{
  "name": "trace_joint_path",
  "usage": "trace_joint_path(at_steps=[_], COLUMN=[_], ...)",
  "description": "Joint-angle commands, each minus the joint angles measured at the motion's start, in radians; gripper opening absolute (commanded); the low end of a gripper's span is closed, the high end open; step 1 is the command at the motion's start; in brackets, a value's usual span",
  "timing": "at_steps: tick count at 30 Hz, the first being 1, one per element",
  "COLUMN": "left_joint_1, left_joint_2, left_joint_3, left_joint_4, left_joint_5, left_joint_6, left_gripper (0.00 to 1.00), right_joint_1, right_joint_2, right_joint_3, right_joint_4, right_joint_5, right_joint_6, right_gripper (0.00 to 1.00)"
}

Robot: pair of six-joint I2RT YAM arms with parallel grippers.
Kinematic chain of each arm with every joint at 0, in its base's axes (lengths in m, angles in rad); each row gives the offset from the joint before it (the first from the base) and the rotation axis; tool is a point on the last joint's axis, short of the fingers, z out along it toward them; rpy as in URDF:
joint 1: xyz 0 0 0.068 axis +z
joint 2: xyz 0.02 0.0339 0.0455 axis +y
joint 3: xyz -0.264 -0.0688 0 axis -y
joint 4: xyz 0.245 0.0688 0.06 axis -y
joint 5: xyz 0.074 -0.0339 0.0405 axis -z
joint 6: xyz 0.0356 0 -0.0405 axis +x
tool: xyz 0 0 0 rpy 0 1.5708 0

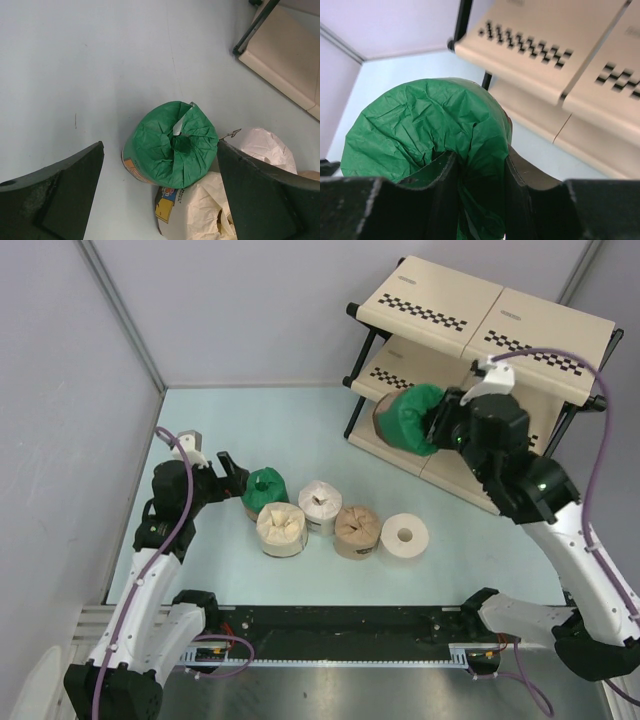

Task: Place and organize the paper towels onto the shelf

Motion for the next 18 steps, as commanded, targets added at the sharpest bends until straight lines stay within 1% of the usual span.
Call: trace_joint_path(at_steps=[1, 3, 5, 6, 7, 10, 14, 16, 17, 18], left_joint_1=[0.005, 0.005, 0.005, 0.005, 0.005, 0.005, 0.005, 0.005, 0.005, 0.005], left_joint_2=[-0.001, 0.0, -0.003, -0.003, -0.001, -0.001, 0.008, 0.011, 0.013, 0.016], left_joint_3=[0.0, 0.001, 0.002, 0.002, 0.0, -0.002, 0.005, 0.003, 0.003, 0.003], left_joint_4=[0.006, 0.003, 0.001, 0.0, 0.001, 0.004, -0.003, -0.008, -0.008, -0.008], left_joint_5=[0.004, 0.001, 0.001, 0.0, 0.001, 0.009, 0.003, 0.003, 0.004, 0.006], left_joint_6=[0.01, 0.01, 0.012, 0.012, 0.012, 0.01, 0.01, 0.01, 0.01, 0.012], left_gripper=[1.0, 1.0, 1.0, 1.0, 1.0, 1.0, 1.0, 1.0, 1.0, 1.0], right_joint_1=[0.001, 0.003, 0.0, -0.005, -0.006, -0.032, -0.094, -0.169, -0.202, -0.256], right_joint_2=[0.028, 0.082, 0.118, 0.166, 0.187, 0.276, 0.349, 0.413, 0.44, 0.46], right_joint_3=[0.32, 0.473, 0.568, 0.613, 0.709, 0.847, 0.908, 0.946, 0.993, 1.015], right_joint_4=[-0.043, -0.059, -0.06, -0.066, -0.07, -0.062, 0.013, 0.023, 0.018, 0.018], right_joint_5=[0.09, 0.12, 0.163, 0.18, 0.209, 0.217, 0.18, 0.133, 0.11, 0.09], right_joint_6=[-0.077, -0.103, -0.154, -0.169, -0.183, -0.223, -0.241, -0.223, -0.209, -0.183], right_gripper=[0.17, 0.17, 0.17, 0.16, 0.15, 0.15, 0.15, 0.16, 0.15, 0.16])
